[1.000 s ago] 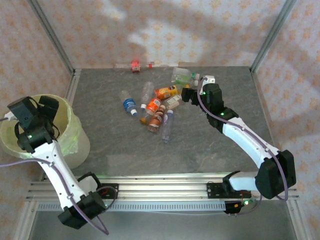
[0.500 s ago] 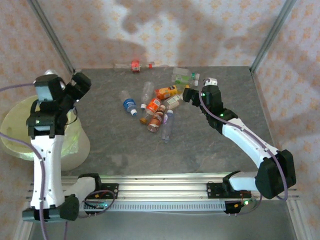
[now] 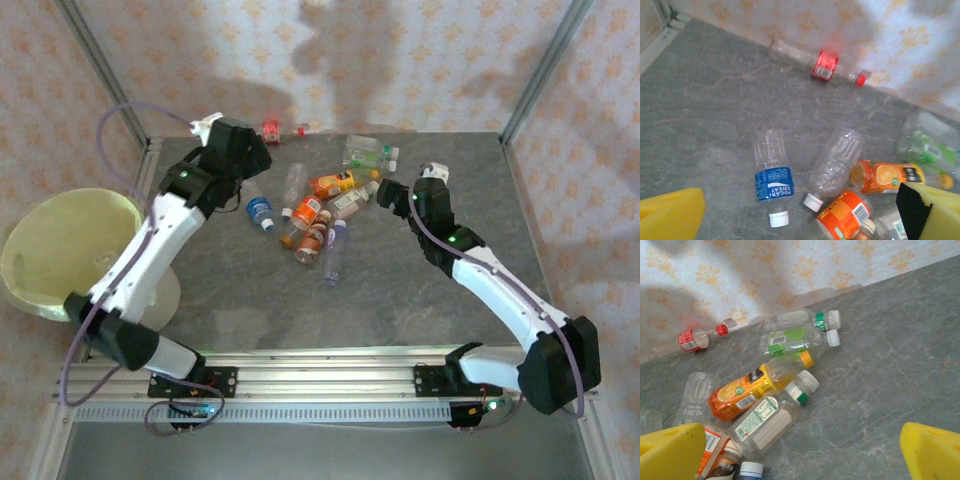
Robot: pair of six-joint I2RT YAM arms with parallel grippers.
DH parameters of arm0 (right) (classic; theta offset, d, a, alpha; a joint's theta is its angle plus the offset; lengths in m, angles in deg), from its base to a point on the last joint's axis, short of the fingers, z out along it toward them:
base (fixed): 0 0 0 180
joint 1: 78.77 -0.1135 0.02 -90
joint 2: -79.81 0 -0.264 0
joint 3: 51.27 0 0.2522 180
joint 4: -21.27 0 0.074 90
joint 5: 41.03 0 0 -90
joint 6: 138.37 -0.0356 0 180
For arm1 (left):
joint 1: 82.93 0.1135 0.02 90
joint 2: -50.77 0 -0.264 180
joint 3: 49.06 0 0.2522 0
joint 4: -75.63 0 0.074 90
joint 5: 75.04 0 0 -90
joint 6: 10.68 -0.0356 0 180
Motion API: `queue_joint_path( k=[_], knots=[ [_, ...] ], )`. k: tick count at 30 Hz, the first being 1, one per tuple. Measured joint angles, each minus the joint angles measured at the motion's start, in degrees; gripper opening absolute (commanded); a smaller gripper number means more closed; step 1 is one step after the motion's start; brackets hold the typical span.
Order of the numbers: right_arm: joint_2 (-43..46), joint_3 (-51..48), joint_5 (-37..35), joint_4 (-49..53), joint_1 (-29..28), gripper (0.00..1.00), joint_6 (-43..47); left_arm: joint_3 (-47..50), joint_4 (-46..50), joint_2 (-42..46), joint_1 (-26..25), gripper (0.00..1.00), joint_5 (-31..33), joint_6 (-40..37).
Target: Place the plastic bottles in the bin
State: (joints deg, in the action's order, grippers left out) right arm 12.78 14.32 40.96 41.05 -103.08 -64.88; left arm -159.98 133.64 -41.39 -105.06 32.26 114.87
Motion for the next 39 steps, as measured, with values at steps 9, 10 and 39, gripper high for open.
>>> queue_joint_path(
  k=[9, 10, 39],
  knots=[
    [1.0, 0.0, -2.6, 3.2, 0.2, 0.99, 0.3, -6.5, 1.2, -17.5, 0.7, 1.00, -0.3, 0.0],
    [1.0, 0.0, -2.7, 3.5, 0.2, 0.99, 0.4, -7.2, 1.3, -19.3, 1.1, 1.00, -0.3, 0.0],
    [2.2, 0.0, -3.6, 5.9, 0.5, 0.99, 1.7, -5.6, -2.4, -33.5, 10.2, 0.81, -14.1, 2.3]
  ],
)
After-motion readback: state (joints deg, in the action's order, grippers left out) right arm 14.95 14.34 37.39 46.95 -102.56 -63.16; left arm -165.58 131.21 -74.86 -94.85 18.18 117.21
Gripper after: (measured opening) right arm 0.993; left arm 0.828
